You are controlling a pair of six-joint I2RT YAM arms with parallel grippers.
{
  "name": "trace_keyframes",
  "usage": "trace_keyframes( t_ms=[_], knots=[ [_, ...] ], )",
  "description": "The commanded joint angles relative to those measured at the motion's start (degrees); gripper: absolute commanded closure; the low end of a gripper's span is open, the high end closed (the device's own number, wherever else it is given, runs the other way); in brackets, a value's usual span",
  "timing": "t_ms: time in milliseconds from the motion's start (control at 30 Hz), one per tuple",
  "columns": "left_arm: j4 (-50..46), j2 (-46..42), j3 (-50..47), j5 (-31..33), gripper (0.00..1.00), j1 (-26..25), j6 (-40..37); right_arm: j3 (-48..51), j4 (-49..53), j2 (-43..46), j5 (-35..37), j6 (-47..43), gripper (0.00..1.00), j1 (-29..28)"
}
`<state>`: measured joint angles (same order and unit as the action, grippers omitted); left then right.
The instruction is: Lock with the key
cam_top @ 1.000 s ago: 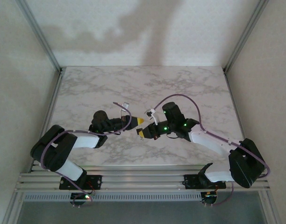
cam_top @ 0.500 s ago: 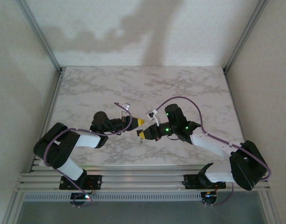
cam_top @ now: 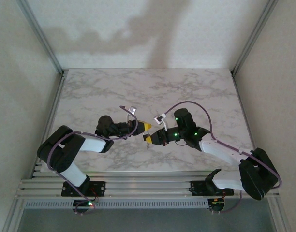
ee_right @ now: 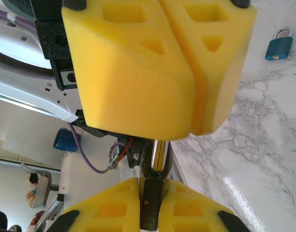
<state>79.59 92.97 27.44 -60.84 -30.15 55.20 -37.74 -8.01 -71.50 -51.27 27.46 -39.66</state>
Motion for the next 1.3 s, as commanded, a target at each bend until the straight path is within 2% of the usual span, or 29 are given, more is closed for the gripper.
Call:
trace_keyframes(
  t_ms=[0,333,1267],
  knots=[
    [-2.96,2.62,0.85,3.76,1.00,0.32,-1.31,-0.54,-7.99,4.34,-11.85,-0.41,1.00,-1.21],
    [-1.85,2.61,0.95,2.74,1.00,-1.55,-1.49,0.94,-11.01,6.37,-11.14,1.96,1.00,-0.16],
    [-12.55,0.46,3.58,1.51,1.00,-6.05,-10.01,3.10,-20.11,8.30,-11.92,8.65,1.00,2.73]
  ],
)
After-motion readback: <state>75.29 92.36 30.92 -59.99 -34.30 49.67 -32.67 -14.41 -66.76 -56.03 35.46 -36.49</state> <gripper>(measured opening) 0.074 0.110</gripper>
